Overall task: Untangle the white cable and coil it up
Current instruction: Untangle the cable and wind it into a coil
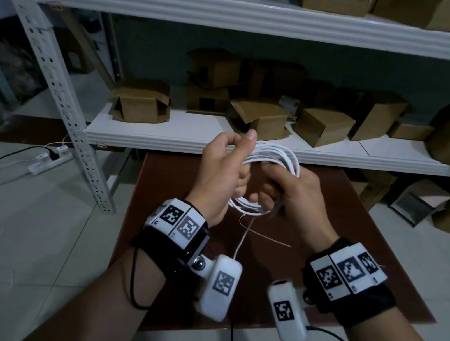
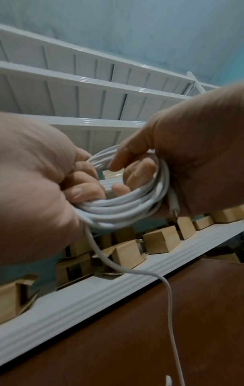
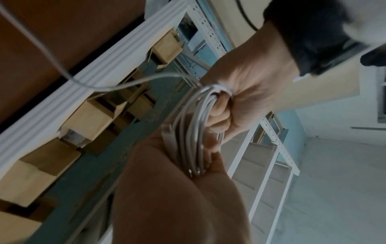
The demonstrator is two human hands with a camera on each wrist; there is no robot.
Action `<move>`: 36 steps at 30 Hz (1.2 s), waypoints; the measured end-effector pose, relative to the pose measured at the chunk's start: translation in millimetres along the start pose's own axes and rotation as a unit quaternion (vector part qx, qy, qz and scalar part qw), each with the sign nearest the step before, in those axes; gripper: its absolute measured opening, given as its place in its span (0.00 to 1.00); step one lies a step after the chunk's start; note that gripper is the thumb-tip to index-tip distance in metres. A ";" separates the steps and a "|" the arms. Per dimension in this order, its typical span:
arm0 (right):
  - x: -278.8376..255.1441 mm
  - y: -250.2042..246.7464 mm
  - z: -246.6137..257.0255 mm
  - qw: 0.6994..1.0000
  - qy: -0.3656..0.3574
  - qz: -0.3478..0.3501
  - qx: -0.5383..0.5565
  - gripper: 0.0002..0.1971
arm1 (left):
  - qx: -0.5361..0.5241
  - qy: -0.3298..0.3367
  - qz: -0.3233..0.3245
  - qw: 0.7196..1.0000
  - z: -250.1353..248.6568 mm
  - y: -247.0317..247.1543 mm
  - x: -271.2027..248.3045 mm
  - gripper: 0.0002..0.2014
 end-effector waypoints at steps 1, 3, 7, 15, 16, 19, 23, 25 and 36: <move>0.9 -2.1 3.0 1.000 0.001 0.018 -0.017 0.11 | 0.013 0.011 0.005 1.000 -0.3 -1.6 1.8 0.12; 3.7 -8.4 8.9 0.996 -0.017 0.050 -0.065 0.07 | 0.050 0.040 0.021 0.998 -2.0 -3.9 4.1 0.12; 7.7 -19.7 12.7 0.970 -0.081 0.109 -0.203 0.04 | 0.156 0.147 0.068 0.974 -1.8 -6.2 3.8 0.14; 7.3 -20.7 14.8 0.888 -0.218 0.118 -0.388 0.08 | 0.280 0.246 0.121 0.920 3.3 2.1 -13.6 0.19; 6.1 -19.3 14.2 0.901 -0.207 0.100 -0.368 0.10 | 0.262 0.233 0.115 0.929 3.3 3.4 -13.4 0.21; -1.2 -13.7 11.4 0.942 -0.160 0.038 -0.294 0.19 | 0.168 0.166 0.095 0.967 3.7 6.0 -11.1 0.26; -4.0 -8.1 11.3 0.980 -0.096 -0.026 -0.173 0.08 | 0.065 0.082 0.080 0.991 3.4 4.9 -7.0 0.17; -3.7 -5.6 13.2 0.990 -0.057 -0.055 -0.114 0.03 | 0.017 0.032 0.068 0.997 3.2 5.2 -8.6 0.19; 8.3 -7.8 8.1 0.992 0.025 -0.113 0.050 0.10 | -0.087 -0.068 0.124 0.986 0.9 0.8 -6.6 0.15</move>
Point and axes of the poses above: each hand's wrist, its own x-axis towards the middle knuckle, its own y-axis out of the palm, z = x × y, the point moved 1 cm from there along x, towards the middle knuckle, and after that the axes turned 15 degrees about -z, right-handed, at the moved point
